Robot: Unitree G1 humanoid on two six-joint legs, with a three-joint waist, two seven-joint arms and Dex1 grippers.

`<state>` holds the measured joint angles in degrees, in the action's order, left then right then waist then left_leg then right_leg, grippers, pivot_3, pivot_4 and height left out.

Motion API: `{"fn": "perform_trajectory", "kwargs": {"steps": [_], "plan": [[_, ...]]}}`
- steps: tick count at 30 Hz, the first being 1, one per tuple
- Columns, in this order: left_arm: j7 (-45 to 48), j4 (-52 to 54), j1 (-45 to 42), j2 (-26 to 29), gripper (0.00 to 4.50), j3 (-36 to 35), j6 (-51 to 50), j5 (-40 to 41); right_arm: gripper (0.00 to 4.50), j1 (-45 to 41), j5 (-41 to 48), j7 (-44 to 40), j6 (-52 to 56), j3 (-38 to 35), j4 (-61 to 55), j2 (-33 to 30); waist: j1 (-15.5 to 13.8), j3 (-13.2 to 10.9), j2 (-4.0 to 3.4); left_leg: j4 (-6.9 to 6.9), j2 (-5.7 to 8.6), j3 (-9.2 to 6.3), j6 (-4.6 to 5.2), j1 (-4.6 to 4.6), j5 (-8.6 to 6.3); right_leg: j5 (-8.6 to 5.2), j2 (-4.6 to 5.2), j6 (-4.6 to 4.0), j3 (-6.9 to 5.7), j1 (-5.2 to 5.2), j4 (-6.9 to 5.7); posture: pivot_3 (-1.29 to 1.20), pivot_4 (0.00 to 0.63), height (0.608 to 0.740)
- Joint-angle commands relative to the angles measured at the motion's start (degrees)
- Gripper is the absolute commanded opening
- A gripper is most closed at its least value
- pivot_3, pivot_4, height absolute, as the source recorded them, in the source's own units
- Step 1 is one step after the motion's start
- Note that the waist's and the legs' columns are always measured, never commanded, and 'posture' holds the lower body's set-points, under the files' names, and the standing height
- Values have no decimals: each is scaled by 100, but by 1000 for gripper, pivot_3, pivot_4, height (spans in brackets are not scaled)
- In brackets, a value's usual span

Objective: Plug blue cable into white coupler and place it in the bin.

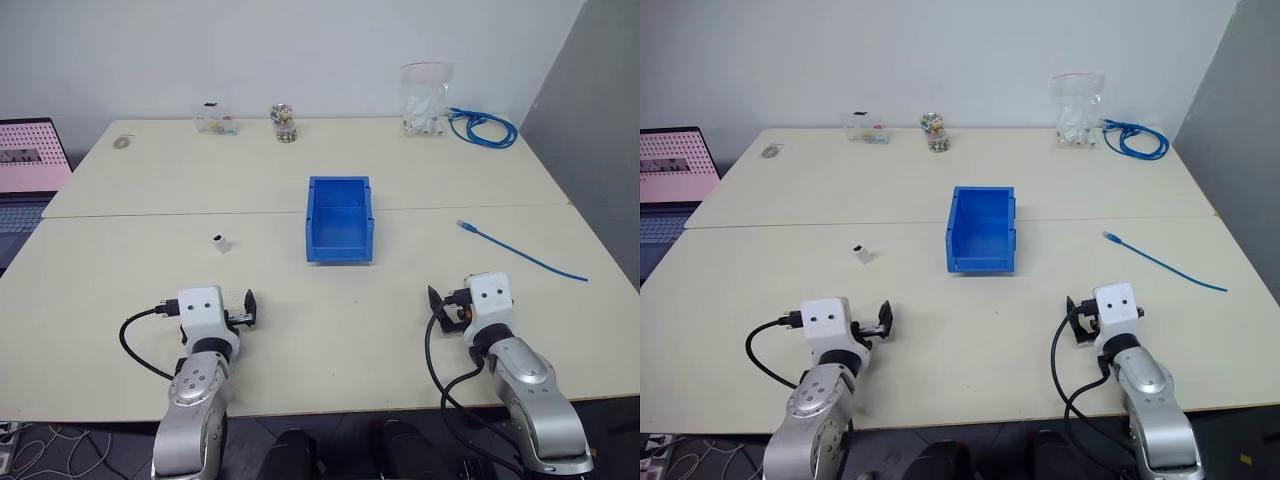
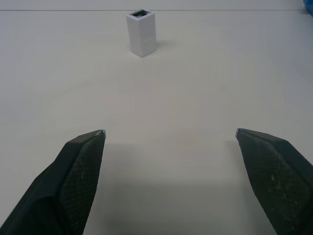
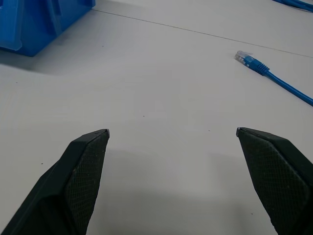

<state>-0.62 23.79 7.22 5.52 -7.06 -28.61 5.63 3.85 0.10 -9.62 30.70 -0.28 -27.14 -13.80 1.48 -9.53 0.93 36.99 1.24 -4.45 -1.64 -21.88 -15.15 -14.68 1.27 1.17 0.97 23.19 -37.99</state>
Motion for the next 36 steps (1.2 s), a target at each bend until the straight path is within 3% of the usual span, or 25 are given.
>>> {"fn": "perform_trajectory", "kwargs": {"steps": [1, 5, 9, 15, 18, 23, 31, 34, 36], "plan": [[875, 457, -134, 538, 4500, 291, 6, 254, 4435, -330, 89, -136, -58, -453, -23, -316, 2, 0, 0, 0, 0, 0, 0, -1, 0, 0, -1, 0, -1, 0, 0, 0, 150, 740], [2616, 217, -1004, 1581, 4500, 987, 160, 605, 4435, -1112, 478, -763, -142, -1017, 882, -1087, -3, -2, 0, 2, 6, 7, 1, 3, 1, 0, -15, 0, -7, -1, -2, 0, 150, 740], [4127, -683, -2498, 1986, 4500, 1885, 368, 676, 4435, -2116, 839, -1673, -224, -1210, 2459, -1864, -13, -3, 1, 2, 12, 33, 4, 5, 2, 3, -16, -3, -13, -8, 1, 0, 150, 740], [4884, -3061, -4628, 1220, 4500, 2582, 1171, 308, 4435, -3820, 911, -3460, -676, -788, 5610, -2778, 12, -3, 1, 3, 11, 75, 10, 0, 4, 20, -16, -29, -5, -3, 3, 0, 150, 740], [4780, -4106, -5256, 618, 4500, 2662, 1627, 140, 4435, -4768, 415, -3689, -1352, -428, 7430, -2923, 54, -5, 4, 1, 5, 143, 11, 5, 3, 20, -18, -29, 4, -2, 5, 0, 150, 740], [4744, -4601, -5640, 153, 4500, 2652, 1881, -21, 4435, -5780, 9, -3785, -1722, -138, 9212, -2923, 50, -16, 5, -1, -15, 168, 11, -10, 3, 19, -9, -29, 13, 15, 4, 0, 150, 740], [4767, -4388, -5507, 53, 4500, 2644, 1725, -107, 4435, -6033, -246, -4020, -1865, 9, 9960, -2859, 27, -16, 5, 6, -18, 167, 11, -6, 4, 24, 1, -20, 17, 11, -6, 0, 150, 740], [4674, -4363, -5471, 79, 4500, 2684, 1732, -243, 3983, -6063, -213, -3970, -1695, -53, 10052, -2866, 26, -16, 4, 10, -17, 163, 13, -4, 6, 25, 1, -17, 15, 7, -8, 0, 150, 740], [4685, -4328, -5460, 72, 4500, 2667, 1688, -242, 3401, -6096, -172, -3940, -1627, -108, 10087, -2854, 25, -16, 4, 10, -16, 161, 14, -3, 7, 26, 1, -17, 13, 4, -8, 0, 150, 740]]}}
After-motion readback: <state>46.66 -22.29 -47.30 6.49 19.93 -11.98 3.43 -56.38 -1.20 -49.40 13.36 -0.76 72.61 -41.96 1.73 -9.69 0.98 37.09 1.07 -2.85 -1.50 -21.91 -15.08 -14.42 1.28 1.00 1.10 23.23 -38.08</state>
